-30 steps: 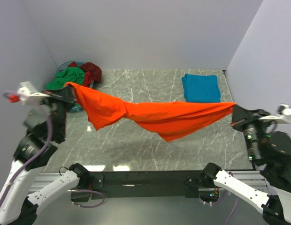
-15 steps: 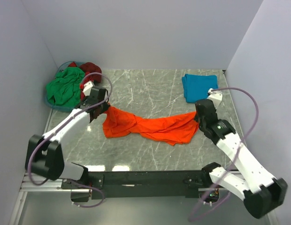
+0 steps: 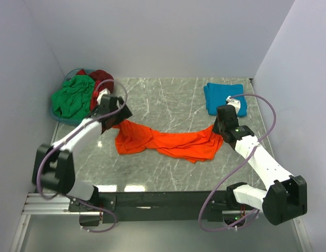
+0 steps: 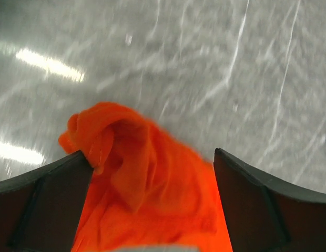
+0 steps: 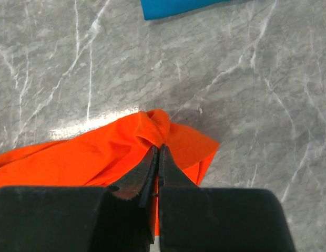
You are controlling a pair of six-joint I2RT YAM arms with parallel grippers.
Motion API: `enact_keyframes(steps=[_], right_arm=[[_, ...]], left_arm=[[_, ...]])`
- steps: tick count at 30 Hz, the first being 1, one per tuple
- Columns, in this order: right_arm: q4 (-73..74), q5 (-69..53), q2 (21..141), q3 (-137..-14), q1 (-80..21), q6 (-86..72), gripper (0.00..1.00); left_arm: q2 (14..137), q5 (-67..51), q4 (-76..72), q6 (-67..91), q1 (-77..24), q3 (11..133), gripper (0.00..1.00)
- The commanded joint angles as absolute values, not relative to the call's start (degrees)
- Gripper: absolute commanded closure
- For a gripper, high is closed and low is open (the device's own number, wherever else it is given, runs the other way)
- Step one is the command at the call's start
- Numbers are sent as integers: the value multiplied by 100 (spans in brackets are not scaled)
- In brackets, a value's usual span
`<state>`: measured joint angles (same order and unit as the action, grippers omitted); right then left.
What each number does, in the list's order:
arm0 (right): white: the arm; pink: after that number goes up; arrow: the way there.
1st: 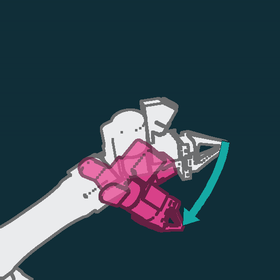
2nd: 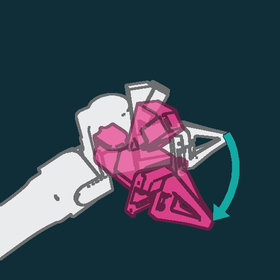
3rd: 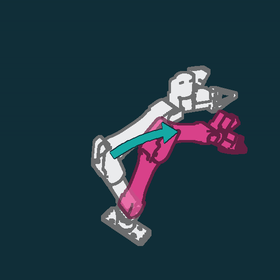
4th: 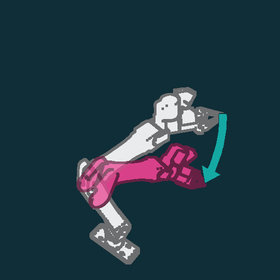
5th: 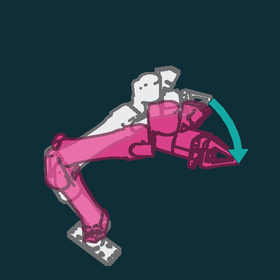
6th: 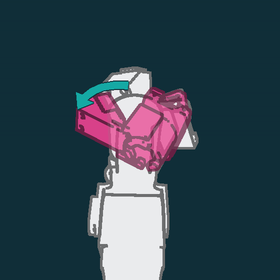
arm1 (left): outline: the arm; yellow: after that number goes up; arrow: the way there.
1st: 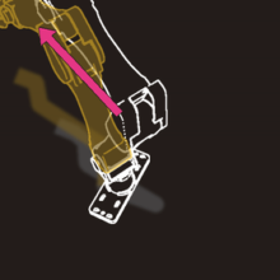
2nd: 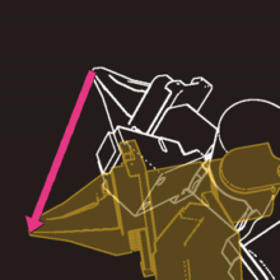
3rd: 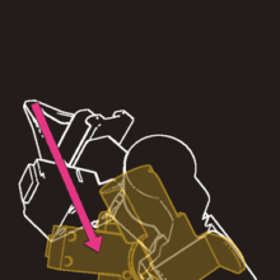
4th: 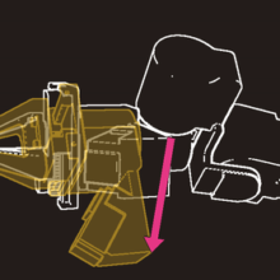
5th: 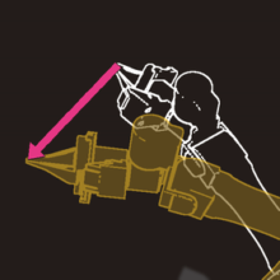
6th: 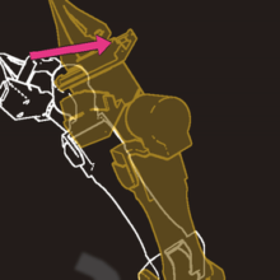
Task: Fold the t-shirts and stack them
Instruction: Flatten the tshirt out
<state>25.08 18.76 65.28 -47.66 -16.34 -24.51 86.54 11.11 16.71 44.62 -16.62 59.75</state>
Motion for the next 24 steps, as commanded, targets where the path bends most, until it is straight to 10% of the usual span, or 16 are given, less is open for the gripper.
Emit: enact_keyframes(steps=[1, 12, 24], right_arm=[[2302, 1793, 6408, -4904, -1582, -2364, 100], [2329, 1644, 6293, -4790, -1538, -2311, 100], [2399, 1670, 6267, -4720, -1529, -2303, 100]], left_arm=[[7648, 590, 1767, 4666, -1687, 5118, 1], [6600, 211, 1872, 5159, -2197, 3859, 1], [7628, 667, 1433, 4896, -2259, 4192, 41]])
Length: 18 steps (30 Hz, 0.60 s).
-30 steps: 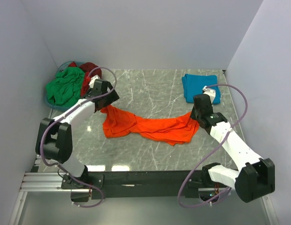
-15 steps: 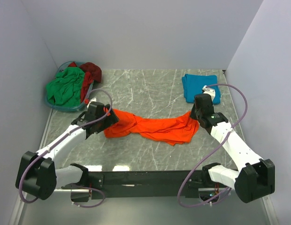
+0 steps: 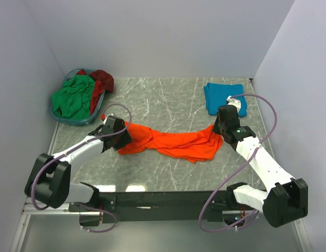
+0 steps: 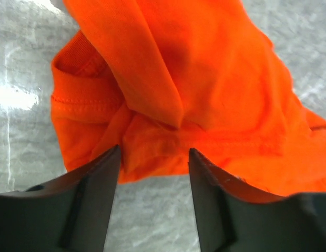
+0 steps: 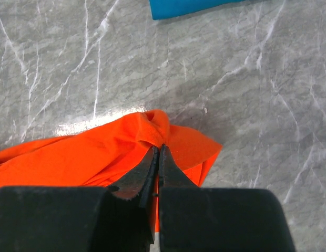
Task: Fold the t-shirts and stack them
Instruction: Flatten the tshirt out
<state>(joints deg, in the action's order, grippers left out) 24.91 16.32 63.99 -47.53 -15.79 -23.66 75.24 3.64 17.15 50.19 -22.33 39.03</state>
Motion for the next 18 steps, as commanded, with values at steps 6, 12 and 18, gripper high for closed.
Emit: enact_keyframes(steps=[6, 12, 18], right_arm=[[2434, 1679, 6284, -4720, -1494, -2276, 100], [2417, 1652, 6310, -4693, -1485, -2268, 100], [2417, 1644, 6328, -4711, -1468, -2250, 100]], left_arm=[[8050, 765, 1363, 4773, -2259, 4333, 51], [8235, 835, 1319, 4808, -2259, 4465, 58], [8420, 853, 1293, 4755, -2259, 4605, 63]])
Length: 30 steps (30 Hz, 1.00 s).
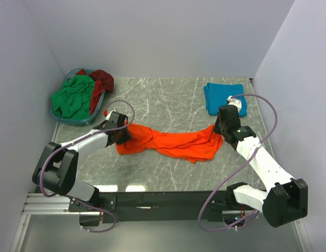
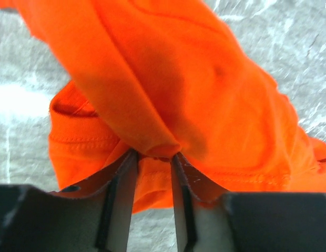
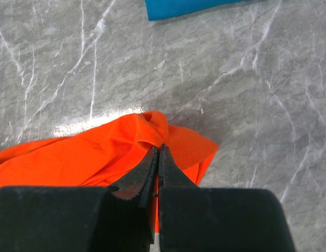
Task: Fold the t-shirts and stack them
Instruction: Flatten the tshirt out
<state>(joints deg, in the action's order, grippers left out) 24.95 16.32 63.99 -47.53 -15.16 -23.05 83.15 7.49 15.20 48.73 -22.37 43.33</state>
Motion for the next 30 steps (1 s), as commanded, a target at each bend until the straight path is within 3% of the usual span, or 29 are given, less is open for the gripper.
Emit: enact_keyframes(steps=[1, 5, 7, 9, 19, 30], right_arm=[[2408, 1644, 6337, -4702, -1468, -2259, 100], [2417, 1661, 6337, -4720, -1459, -2259, 100], [2426, 1679, 6320, -4711, -1450, -2241, 100], [2435, 1679, 6311, -4720, -1441, -2250, 100], [2627, 1696, 6021, -4930, -1441, -2285, 100], [3023, 1775, 4686, -6248, -1441, -1987, 100]], left_arm=[[8437, 792, 1275, 4755, -2259, 4614, 65], [8595, 756, 1274, 4711, -2259, 4737, 78], [8605, 808, 1344, 4711, -2259, 4772, 92], [8552, 809, 1354, 4676, -2259, 4781, 99], [7560, 923, 1766, 4588, -2259, 4869, 99], [5969, 1159, 2083, 4465, -2259, 6256, 99]])
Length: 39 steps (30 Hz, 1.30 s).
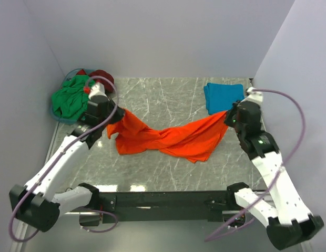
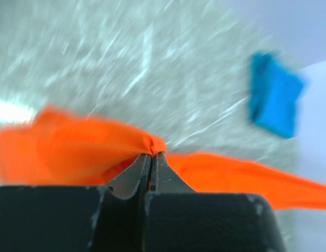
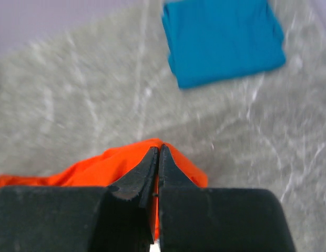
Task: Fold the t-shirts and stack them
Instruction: Flatten the tshirt out
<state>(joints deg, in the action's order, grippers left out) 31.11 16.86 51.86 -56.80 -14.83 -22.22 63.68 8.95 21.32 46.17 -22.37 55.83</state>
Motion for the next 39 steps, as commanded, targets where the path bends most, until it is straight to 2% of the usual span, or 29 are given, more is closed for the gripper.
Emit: enact_keyframes(steps=[1, 9, 12, 23, 28, 32, 35, 39], right_arm=[[3050, 1767, 4598, -6510, -1433, -1952, 100], [3471, 2495, 4052, -8004, -1433, -1714, 100], [3595, 2593, 3851, -8401, -1441, -1618, 100], [3972, 1644, 3182, -9193, -1441, -1626, 100], [4017, 1749, 3050, -8737, -1441, -1722, 100], [3929, 2100, 3225, -7938, -1433, -1784, 100], [3806, 2460, 3585, -7121, -1433, -1898, 100], [3297, 2453, 4435, -5814, -1389, -2153, 100]], left_arm=[[5907, 1230, 2127, 4439, -2259, 6423, 99], [5388, 2600, 2619, 4052, -2250, 8243, 99], [5265, 2698, 2777, 3903, -2250, 8718, 99], [4483, 2768, 2523, 3490, -2250, 9308, 99], [4789, 3233, 2531, 3454, -2250, 9132, 99], [5902, 3709, 2487, 3533, -2145, 8799, 99], [6912, 2701, 2444, 3787, -1567, 8570, 99], [7917, 1611, 1646, 3806, -1398, 7877, 99]])
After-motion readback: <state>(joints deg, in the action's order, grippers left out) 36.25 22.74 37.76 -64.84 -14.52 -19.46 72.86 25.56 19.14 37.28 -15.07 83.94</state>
